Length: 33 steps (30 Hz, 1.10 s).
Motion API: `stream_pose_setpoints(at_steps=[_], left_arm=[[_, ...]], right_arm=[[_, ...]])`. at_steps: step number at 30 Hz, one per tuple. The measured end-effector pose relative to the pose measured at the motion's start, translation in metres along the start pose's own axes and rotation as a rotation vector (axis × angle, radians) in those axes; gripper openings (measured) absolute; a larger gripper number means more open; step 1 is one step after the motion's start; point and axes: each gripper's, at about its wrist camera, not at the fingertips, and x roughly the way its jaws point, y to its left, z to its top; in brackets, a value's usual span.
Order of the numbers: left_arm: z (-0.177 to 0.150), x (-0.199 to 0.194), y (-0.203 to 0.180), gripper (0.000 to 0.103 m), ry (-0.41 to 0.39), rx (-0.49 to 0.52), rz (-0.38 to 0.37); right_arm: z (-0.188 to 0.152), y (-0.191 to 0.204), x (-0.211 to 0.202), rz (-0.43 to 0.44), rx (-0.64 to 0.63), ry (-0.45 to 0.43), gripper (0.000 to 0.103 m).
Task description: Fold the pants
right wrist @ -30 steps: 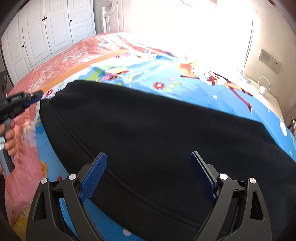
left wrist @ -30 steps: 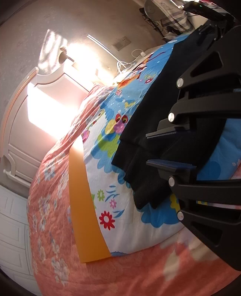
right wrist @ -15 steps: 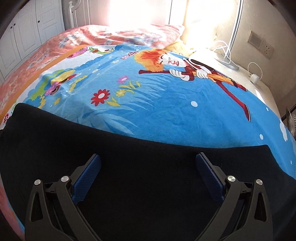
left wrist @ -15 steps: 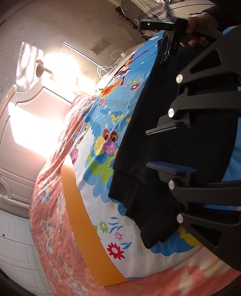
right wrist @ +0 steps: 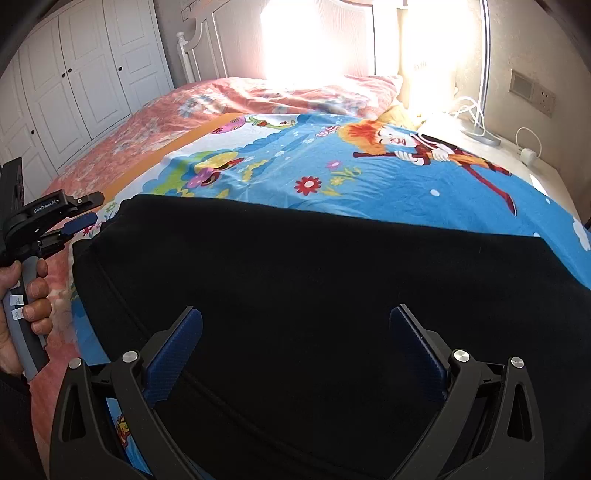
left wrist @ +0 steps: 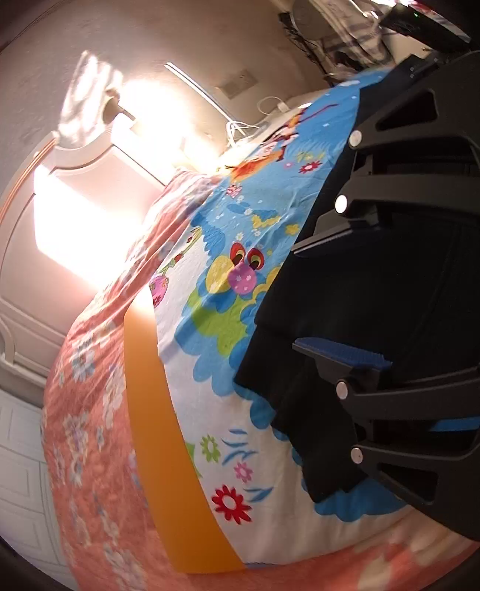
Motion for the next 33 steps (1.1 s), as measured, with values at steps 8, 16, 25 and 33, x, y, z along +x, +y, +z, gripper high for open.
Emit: stream_pose_setpoints(at_steps=[8,16,25,33], left_arm=[[-0.047,-0.046,0.117,0.044,0.003,-0.389,-0.168],[-0.038,-0.012,0.116,0.044,0.060,-0.392,-0.174],[-0.022,0.013,0.123,0.037,0.111,-0.383,-0.214],[-0.018,0.013,0.118,0.019,0.117,-0.350,-0.211]], right_arm=[[-0.024,0.020,0.023,-0.087,-0.071,0.050,0.098],[-0.024,0.021,0.024,-0.104,-0.078,0.047,0.099],[-0.024,0.020,0.024,-0.099,-0.079,0.044,0.099],[-0.024,0.021,0.025,-0.103,-0.081,0.043,0.099]])
